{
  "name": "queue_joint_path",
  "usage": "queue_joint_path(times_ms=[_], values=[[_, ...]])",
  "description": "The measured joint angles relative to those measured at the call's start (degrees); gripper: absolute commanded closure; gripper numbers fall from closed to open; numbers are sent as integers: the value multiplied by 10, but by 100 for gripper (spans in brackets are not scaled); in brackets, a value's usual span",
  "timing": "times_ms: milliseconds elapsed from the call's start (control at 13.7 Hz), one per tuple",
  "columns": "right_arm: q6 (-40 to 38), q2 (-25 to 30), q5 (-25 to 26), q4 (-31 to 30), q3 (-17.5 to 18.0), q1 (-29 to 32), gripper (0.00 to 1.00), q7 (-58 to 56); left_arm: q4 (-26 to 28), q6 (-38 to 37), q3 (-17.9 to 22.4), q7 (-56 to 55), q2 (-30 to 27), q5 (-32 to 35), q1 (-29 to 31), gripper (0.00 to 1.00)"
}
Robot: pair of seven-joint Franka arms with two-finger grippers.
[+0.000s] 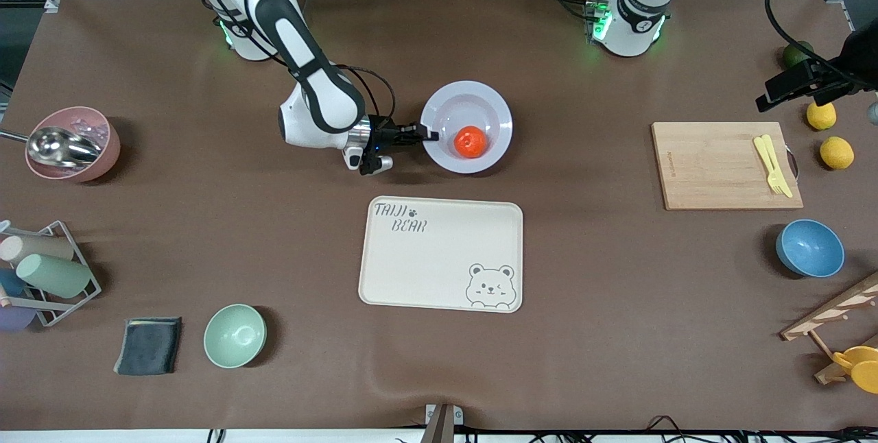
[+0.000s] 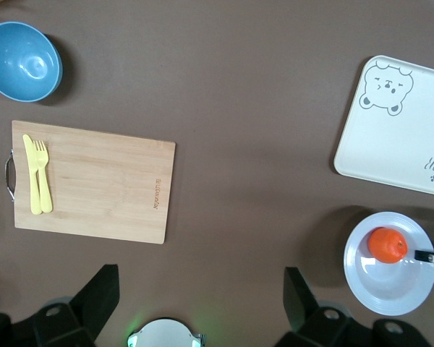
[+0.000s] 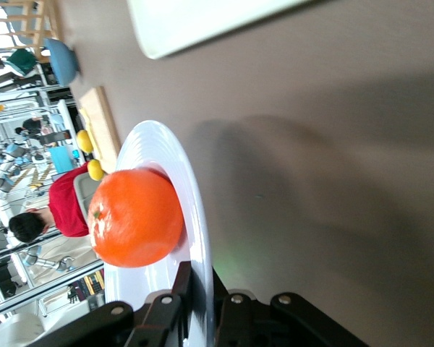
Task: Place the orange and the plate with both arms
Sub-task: 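Slide the plate with the right gripper onto the bear tray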
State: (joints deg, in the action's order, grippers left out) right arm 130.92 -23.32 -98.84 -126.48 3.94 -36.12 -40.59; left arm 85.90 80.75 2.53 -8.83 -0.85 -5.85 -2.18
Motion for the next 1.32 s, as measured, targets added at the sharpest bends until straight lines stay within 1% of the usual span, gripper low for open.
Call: queue_joint_path(times_ms=[146,293,585,732,878,1171,1317], values=[[3,23,0,0,-2,2,100,5,0,1,0,0,0,0,0,0],[7,38,0,2,-6,21,100,7,1,4,0,0,0,0,0,0],[8,41,0,33,-10,78,100,7,2,5,0,0,1,0,0,0],[25,35,0,56,-12,95,100,7,5,11,0,0,2,0,0,0],[44,11,0,85,-13,102,100,7,11,21,0,0,4,0,0,0],[69,-60,11,147,-14,115,100,7,20,32,0,0,5,0,0,0],[103,-92,23,178,-14,119,100,10,20,32,0,0,5,0,0,0]])
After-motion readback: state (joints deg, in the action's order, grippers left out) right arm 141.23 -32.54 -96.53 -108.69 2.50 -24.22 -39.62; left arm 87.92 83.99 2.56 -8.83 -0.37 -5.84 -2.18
